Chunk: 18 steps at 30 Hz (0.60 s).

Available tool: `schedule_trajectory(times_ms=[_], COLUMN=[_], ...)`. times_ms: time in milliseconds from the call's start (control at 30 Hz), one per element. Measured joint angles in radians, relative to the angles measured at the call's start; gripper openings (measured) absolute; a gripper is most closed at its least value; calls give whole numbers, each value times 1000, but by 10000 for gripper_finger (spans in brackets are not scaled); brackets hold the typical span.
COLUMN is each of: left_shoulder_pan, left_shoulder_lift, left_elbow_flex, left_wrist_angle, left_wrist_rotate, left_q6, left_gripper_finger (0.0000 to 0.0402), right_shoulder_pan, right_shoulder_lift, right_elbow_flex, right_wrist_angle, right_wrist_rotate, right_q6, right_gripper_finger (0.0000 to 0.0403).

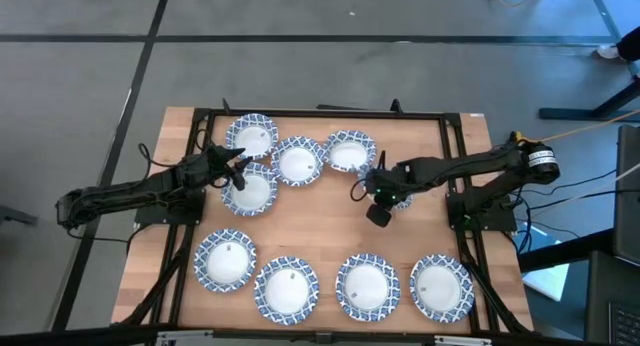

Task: Nest bowls inside each other
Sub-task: Stack the blue patterned bowl on top of the other blue patterned bowl

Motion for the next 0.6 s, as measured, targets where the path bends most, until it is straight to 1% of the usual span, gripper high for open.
schedule_trajectory(times_ms=[167, 333, 433, 600], left_shoulder_pan=[0, 0, 0, 0], left_shoulder_lift=[0, 0, 0, 0], left_elbow_flex=[0, 0, 0, 0], left_wrist_angle=[0, 0, 0, 0], left_wrist_rotate=[0, 0, 0, 0], left_q6=[0, 0, 0, 0], left_gripper_finger=[176, 176, 176, 176], right_shoulder_pan=[0, 0, 0, -14], right_shoulder_lift=[0, 0, 0, 0], right_elbow_flex=[123, 224, 258, 273], right_wrist_angle=[-125, -182, -189, -133], right_wrist_rotate=[26, 84, 127, 133], right_q6=[-25, -52, -78, -148], right_gripper_finger=[8, 7, 11, 6])
